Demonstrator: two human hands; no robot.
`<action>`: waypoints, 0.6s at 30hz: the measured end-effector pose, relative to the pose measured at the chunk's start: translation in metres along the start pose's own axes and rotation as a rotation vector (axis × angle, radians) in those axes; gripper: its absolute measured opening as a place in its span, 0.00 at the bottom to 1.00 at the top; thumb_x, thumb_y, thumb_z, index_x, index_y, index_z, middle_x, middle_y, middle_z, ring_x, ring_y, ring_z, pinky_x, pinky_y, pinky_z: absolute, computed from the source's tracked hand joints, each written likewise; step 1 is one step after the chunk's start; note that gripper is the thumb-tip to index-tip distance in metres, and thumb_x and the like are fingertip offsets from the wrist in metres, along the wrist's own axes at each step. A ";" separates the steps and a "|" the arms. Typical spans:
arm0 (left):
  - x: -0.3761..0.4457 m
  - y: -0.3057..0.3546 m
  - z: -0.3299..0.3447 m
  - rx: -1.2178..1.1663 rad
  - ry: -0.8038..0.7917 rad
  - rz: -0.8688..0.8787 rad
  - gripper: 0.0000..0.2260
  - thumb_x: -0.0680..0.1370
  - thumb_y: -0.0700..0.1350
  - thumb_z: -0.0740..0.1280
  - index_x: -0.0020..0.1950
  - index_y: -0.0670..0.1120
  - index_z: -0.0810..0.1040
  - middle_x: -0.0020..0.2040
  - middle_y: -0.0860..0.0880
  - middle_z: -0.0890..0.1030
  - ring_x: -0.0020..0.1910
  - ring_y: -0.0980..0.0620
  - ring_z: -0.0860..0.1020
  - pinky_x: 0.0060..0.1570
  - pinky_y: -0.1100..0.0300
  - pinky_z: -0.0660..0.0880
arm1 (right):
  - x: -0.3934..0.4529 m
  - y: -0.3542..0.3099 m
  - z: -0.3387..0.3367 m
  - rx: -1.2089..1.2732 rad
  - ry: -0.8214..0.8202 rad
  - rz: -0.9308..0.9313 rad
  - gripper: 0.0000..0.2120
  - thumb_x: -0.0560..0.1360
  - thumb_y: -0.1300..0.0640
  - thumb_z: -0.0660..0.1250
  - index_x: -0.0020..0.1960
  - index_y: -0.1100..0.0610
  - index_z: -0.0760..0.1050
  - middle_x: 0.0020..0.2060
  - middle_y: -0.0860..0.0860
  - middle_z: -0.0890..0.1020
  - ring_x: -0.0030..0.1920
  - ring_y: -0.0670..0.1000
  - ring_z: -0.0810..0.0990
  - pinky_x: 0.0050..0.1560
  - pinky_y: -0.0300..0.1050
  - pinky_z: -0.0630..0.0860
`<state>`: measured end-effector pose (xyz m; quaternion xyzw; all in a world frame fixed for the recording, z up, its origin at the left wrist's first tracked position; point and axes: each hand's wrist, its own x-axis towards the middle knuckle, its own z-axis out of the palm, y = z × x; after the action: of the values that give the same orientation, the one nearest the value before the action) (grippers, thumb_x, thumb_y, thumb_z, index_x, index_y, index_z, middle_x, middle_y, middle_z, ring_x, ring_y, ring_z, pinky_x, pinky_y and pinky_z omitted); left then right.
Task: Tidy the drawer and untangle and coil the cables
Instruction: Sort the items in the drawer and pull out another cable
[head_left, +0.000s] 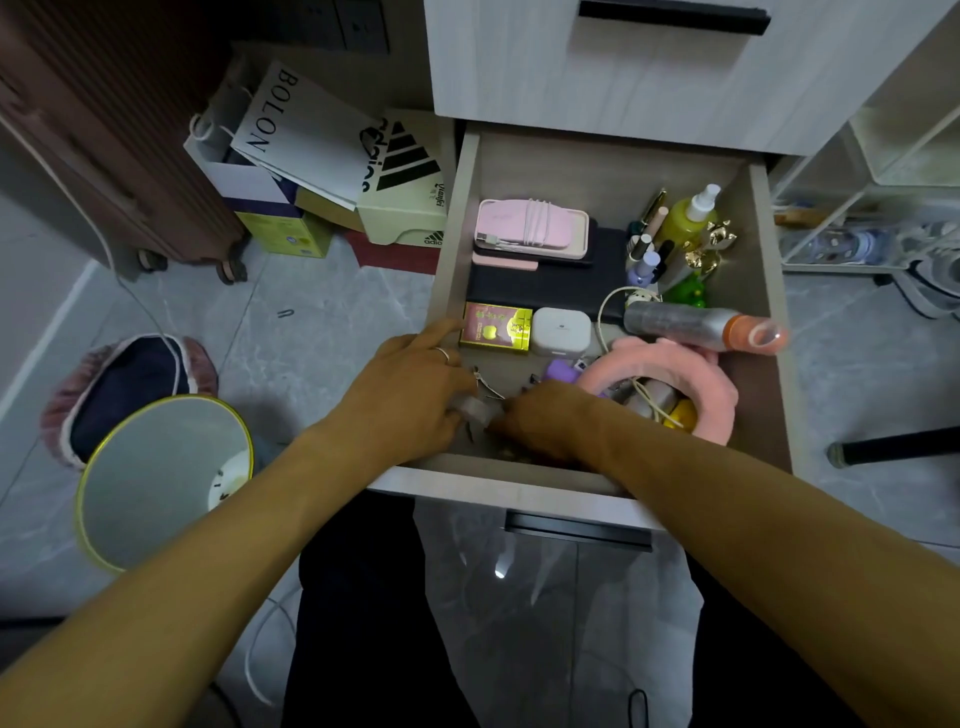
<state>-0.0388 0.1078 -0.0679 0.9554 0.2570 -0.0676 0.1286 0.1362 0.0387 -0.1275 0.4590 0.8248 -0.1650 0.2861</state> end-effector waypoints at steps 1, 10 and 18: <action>0.000 0.000 0.000 0.002 0.004 0.001 0.13 0.76 0.50 0.67 0.60 0.53 0.81 0.62 0.53 0.79 0.77 0.53 0.55 0.70 0.52 0.60 | 0.000 0.001 0.002 0.095 0.014 0.063 0.15 0.80 0.51 0.60 0.65 0.55 0.72 0.55 0.57 0.78 0.56 0.59 0.78 0.53 0.52 0.75; 0.000 0.005 0.000 0.015 0.021 -0.022 0.12 0.76 0.50 0.68 0.59 0.52 0.82 0.62 0.51 0.80 0.77 0.52 0.57 0.68 0.55 0.63 | 0.001 0.000 0.002 0.194 -0.029 0.189 0.18 0.80 0.49 0.62 0.67 0.53 0.70 0.58 0.56 0.76 0.58 0.57 0.78 0.56 0.51 0.75; 0.001 0.006 0.000 0.025 0.037 -0.044 0.11 0.75 0.48 0.70 0.57 0.49 0.83 0.58 0.49 0.82 0.76 0.50 0.60 0.65 0.51 0.66 | -0.009 0.012 0.018 0.688 0.204 0.319 0.05 0.78 0.51 0.65 0.46 0.52 0.72 0.43 0.49 0.76 0.47 0.51 0.77 0.50 0.46 0.75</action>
<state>-0.0349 0.1028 -0.0672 0.9522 0.2793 -0.0560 0.1104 0.1563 0.0295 -0.1363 0.6647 0.6637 -0.3389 0.0538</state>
